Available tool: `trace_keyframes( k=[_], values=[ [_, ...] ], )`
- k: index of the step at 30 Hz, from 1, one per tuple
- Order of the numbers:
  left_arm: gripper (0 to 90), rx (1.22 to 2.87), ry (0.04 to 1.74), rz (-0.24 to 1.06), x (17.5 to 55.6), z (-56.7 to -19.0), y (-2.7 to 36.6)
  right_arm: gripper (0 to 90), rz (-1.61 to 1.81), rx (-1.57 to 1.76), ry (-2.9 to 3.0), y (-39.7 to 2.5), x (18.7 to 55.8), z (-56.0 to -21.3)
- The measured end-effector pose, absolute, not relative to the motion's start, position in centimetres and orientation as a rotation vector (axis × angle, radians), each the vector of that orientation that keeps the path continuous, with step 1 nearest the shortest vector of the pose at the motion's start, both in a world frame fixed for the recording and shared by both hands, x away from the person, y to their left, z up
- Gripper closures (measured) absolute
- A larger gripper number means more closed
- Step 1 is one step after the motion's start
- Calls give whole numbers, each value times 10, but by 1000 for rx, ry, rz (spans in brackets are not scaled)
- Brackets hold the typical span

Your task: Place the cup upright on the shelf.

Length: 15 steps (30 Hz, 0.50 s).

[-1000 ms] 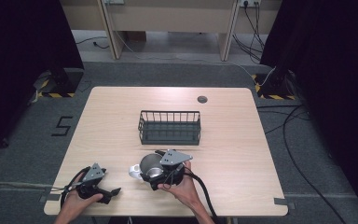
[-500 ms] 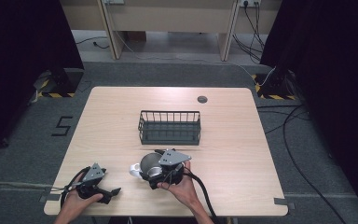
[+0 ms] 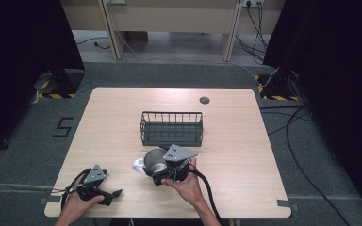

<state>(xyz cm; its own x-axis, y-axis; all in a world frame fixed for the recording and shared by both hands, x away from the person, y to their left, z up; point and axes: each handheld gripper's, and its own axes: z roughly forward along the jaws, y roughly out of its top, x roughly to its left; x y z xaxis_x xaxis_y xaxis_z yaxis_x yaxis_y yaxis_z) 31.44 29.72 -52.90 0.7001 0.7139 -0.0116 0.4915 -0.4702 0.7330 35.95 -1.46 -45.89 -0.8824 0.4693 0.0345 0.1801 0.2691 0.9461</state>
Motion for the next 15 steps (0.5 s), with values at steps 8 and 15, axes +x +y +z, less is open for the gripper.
trace_keyframes(
  k=[8, 15],
  values=[
    [0, 2165, 915, 385, 314, -529, 297, 64, 1667, 612, 2289, -17, 366, -443],
    [0, 2167, 916, 384, 314, -529, 297, 64, 1668, 627, 2289, -21, 374, -430]
  ],
)
